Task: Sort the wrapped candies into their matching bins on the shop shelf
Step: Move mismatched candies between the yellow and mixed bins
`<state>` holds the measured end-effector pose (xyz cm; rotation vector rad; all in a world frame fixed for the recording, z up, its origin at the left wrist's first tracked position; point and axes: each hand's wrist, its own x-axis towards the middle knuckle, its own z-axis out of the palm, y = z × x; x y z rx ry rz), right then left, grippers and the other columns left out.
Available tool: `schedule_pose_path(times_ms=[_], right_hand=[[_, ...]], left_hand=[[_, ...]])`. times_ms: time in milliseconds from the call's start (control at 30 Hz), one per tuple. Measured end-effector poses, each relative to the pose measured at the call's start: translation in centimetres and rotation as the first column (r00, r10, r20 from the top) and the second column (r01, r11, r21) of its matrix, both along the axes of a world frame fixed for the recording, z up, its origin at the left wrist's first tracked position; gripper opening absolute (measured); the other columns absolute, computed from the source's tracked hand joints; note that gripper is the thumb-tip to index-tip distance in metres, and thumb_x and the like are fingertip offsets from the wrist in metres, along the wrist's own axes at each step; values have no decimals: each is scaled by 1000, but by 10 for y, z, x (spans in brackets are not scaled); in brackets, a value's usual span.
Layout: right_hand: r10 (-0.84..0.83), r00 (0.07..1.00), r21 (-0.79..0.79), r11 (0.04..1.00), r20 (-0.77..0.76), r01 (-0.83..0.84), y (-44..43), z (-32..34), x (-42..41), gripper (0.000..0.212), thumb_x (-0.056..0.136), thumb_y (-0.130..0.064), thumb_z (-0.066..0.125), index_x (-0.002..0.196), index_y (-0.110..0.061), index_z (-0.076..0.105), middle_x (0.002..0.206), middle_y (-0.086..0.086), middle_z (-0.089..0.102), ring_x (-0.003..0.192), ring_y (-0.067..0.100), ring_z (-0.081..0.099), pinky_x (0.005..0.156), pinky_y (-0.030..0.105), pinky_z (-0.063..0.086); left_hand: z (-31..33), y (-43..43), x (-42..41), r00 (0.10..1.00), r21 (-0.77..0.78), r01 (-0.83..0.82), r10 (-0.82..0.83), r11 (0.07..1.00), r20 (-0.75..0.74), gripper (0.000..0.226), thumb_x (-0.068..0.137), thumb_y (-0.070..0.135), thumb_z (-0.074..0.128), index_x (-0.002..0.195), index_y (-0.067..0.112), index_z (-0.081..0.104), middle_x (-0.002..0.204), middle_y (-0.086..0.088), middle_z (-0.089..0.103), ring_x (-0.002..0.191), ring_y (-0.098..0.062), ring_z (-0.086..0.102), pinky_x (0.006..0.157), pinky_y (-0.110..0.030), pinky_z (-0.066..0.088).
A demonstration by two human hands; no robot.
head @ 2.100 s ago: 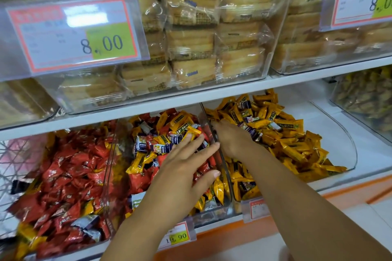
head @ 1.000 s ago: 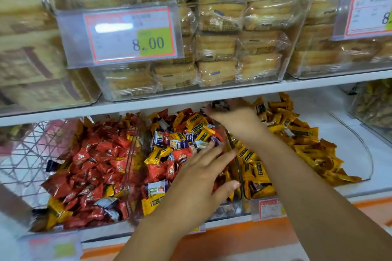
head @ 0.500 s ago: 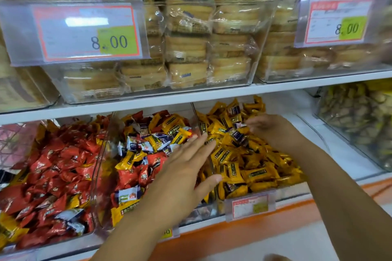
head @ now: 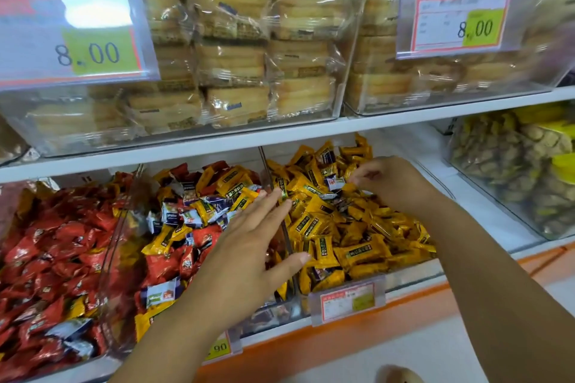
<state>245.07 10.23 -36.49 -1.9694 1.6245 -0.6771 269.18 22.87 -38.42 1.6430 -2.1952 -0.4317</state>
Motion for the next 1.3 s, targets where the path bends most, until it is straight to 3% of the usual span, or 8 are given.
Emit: schedule_pose_path(times_ms=[233, 400, 533, 600, 767, 1000, 1133, 1300], right_hand=[[23, 958, -37, 999, -286, -34, 16, -5, 21, 23, 91, -19, 62, 111, -27, 67, 94, -6, 61, 91, 10, 57, 68, 20, 37], [33, 987, 19, 999, -158, -31, 12, -10, 22, 33, 91, -12, 55, 120, -26, 63, 113, -2, 65, 94, 10, 57, 76, 20, 44], [203, 959, 165, 971, -200, -171, 13, -15, 27, 58, 90, -7, 56, 142, -29, 43, 126, 0, 52, 66, -3, 42, 57, 11, 36], [240, 932, 170, 965, -271, -199, 10, -19, 32, 69, 90, -9, 57, 148, -34, 30, 149, 1, 36, 68, -6, 36, 66, 19, 45], [188, 866, 61, 982, -464, -181, 0, -32, 45, 69, 88, -3, 55, 142, -42, 37, 139, 5, 38, 116, 23, 50, 87, 31, 46], [96, 952, 25, 995, -290, -93, 0, -32, 37, 17, 90, -13, 61, 103, -24, 64, 116, 4, 62, 96, 18, 56, 65, 24, 40], [59, 986, -2, 998, -156, -60, 5, -29, 29, 11, 91, -17, 62, 95, -26, 65, 121, 3, 61, 88, 11, 54, 62, 18, 38], [169, 862, 113, 985, -478, -130, 1, -35, 35, 61, 94, -12, 54, 142, -43, 35, 147, 10, 37, 132, 31, 38, 102, 40, 42]], left_hand=[[0, -2, -2, 1000, -18, -2, 2, 1000, 7, 82, 76, 77, 28, 147, 48, -1, 149, 35, -21, 135, 13, -25, 116, -25, -4], [-1, -1, 0, 1000, -20, 1, -1, 1000, 0, 80, 78, 75, 30, 147, 48, -2, 150, 35, -20, 136, 13, -24, 117, -26, -4], [-1, -2, 0, 1000, -21, 3, -3, 1000, -1, 80, 79, 74, 31, 147, 47, 0, 150, 34, -19, 136, 13, -24, 117, -25, -4], [-1, -2, -1, 1000, -17, 1, -1, 1000, 1, 80, 80, 73, 32, 148, 47, -1, 150, 35, -20, 135, 13, -24, 117, -25, -5], [0, -1, -1, 1000, -10, -1, 1, 1000, 5, 79, 79, 73, 31, 147, 48, -2, 149, 35, -21, 135, 13, -24, 117, -25, -4], [0, -1, -2, 1000, -20, 0, 1, 1000, 16, 80, 79, 74, 30, 148, 46, -1, 151, 33, -20, 136, 12, -24, 117, -25, -5], [1, -1, -1, 1000, -22, -2, 3, 1000, 25, 81, 79, 74, 30, 148, 46, -1, 152, 31, -19, 137, 11, -24, 117, -26, -5], [0, 4, 2, 999, -26, 3, -2, 1000, 44, 80, 76, 77, 25, 145, 49, -3, 150, 33, -23, 134, 12, -28, 114, -23, -10]])
